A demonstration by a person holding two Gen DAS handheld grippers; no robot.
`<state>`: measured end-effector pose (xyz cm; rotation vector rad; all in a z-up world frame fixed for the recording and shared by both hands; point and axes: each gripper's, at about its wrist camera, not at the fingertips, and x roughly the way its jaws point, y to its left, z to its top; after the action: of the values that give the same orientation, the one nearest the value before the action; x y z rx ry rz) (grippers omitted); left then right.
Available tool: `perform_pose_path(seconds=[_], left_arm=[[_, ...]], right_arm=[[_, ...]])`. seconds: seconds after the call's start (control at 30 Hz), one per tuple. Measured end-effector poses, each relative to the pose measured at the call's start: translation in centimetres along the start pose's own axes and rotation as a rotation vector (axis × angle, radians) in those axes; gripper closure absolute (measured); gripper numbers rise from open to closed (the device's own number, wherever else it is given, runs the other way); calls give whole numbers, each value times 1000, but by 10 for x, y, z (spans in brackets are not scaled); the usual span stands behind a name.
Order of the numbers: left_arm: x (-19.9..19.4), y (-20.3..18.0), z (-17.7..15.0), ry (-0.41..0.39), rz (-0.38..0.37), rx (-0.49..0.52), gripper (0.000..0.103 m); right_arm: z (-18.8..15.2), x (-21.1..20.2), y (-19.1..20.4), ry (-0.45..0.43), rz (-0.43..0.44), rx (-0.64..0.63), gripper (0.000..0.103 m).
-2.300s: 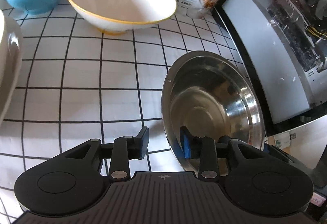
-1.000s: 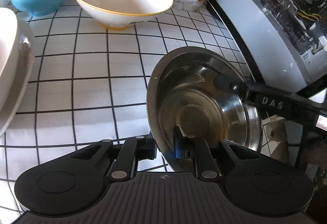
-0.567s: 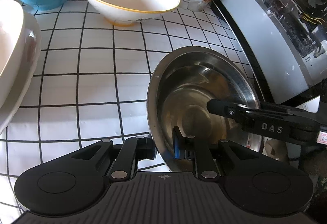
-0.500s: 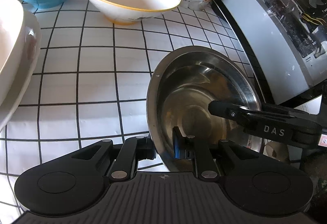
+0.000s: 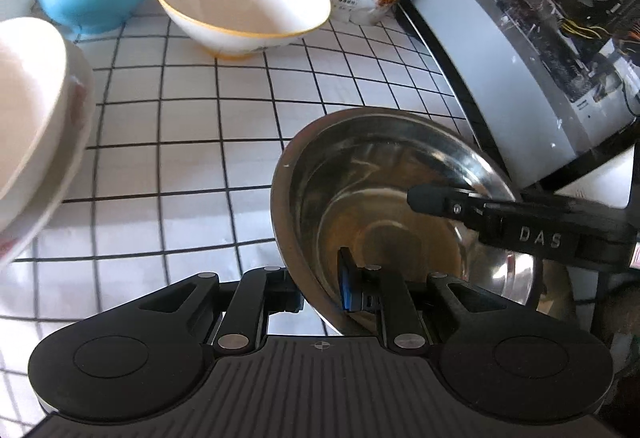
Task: Organize plates and bowls
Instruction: 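Lift the steel bowl with the left gripper and carry it toward the white bowl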
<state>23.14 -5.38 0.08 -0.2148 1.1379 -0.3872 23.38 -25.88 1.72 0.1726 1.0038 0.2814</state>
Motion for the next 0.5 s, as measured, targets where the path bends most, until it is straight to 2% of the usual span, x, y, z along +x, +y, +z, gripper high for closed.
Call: perform_pose_path(seconds=[0.3,0.5], left_arm=[[-50,20,-24,-21,35,-29,82],[-93,54,-54,-63,137,-74,83]], right_arm=[[12,-10,47,20,87,-92,61],[8,5,100,78,187,-197,61]])
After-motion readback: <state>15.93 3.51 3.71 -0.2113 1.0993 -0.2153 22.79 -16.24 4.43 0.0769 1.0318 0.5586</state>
